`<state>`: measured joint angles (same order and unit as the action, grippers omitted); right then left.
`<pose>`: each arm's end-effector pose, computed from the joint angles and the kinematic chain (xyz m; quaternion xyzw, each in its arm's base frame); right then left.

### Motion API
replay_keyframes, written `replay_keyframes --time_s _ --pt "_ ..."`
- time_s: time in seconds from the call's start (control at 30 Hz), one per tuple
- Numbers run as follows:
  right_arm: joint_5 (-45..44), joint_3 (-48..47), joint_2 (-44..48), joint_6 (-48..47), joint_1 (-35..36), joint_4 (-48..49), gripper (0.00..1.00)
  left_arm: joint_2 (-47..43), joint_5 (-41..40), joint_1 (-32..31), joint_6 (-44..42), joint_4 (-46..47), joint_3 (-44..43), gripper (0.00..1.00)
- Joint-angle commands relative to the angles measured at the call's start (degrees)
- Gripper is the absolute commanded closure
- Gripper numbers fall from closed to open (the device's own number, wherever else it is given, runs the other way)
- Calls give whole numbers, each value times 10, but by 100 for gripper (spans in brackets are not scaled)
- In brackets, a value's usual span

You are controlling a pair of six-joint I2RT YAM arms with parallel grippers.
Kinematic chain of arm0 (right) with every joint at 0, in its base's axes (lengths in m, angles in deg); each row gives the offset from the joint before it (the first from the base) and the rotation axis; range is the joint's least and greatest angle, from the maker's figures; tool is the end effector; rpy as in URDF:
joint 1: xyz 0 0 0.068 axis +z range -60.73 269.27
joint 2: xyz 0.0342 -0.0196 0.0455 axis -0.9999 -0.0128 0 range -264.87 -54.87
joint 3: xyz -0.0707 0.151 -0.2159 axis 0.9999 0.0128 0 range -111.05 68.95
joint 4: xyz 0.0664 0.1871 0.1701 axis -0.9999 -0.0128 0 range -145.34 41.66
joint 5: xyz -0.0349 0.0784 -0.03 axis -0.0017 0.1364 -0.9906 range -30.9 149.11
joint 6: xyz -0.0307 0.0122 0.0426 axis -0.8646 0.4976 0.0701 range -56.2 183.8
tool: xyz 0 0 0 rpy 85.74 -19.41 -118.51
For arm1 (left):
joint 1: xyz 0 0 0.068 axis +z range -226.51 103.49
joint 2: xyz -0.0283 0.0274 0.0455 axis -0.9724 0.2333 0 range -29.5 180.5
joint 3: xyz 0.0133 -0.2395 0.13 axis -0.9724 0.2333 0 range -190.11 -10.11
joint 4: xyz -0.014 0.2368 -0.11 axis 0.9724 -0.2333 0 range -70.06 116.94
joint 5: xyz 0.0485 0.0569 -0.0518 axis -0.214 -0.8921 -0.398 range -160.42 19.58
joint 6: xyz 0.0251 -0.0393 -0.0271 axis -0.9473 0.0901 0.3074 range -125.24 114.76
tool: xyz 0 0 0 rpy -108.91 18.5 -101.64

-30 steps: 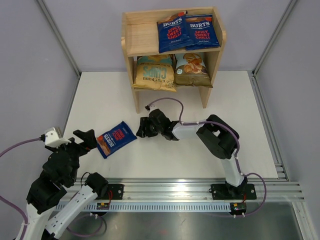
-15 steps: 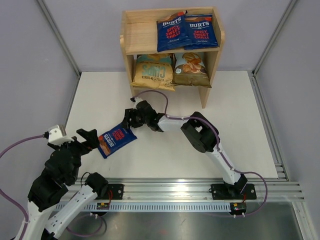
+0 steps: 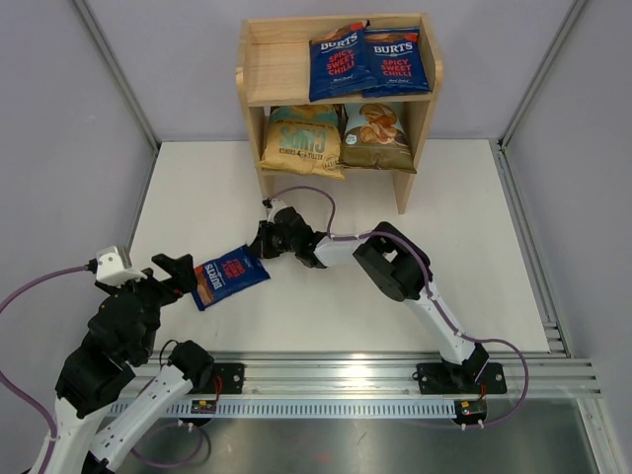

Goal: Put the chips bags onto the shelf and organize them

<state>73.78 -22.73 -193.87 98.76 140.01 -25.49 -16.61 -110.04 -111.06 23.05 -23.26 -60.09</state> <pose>0.3272 0.4147 0.1024 -0.1830 0.8166 0.4437 0.3205 0.0301 0.0070 0.3450 -0.1702 0.7473 -0.0785 0.6376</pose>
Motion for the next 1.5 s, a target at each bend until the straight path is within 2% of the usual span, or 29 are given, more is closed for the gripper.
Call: replay_keyframes --time_s 0.0,0.13,0.27,0.53,0.67,0.7,0.87,1.03,1.07,1.17,1.2,1.23,1.27,1.47 --pt "-15 72 48 16 9 31 100 8 8 3 -10 25 7 1" --pt "-38 198 134 35 9 110 100 11 15 2 -11 27 8 1" --pt "-58 280 252 6 9 122 100 26 34 2 -21 33 10 1" --pt "-136 353 491 -156 9 -76 100 98 142 3 -46 55 3 1" --pt "-144 326 580 -226 9 -221 100 132 213 3 -19 72 1 1" --pt "-143 311 596 -238 9 -249 100 133 256 3 -13 95 12 1" --pt "-189 252 695 -279 9 -381 100 132 349 2 34 181 66 1" --pt "-193 158 760 -289 9 -474 100 147 473 2 80 341 163 1" --pt "-191 142 766 -288 9 -501 100 151 495 2 98 407 177 1" --pt "-171 77 783 -282 9 -546 100 171 577 3 140 524 241 1" --pt "-164 44 785 -279 9 -559 100 176 613 2 155 613 257 1" --pt "-150 30 788 -273 9 -569 100 187 628 2 170 656 271 1" --pt "-136 20 791 -269 9 -578 100 191 641 2 201 742 298 1" --pt "-70 -22 814 -229 9 -589 100 222 697 -7 265 994 356 1"
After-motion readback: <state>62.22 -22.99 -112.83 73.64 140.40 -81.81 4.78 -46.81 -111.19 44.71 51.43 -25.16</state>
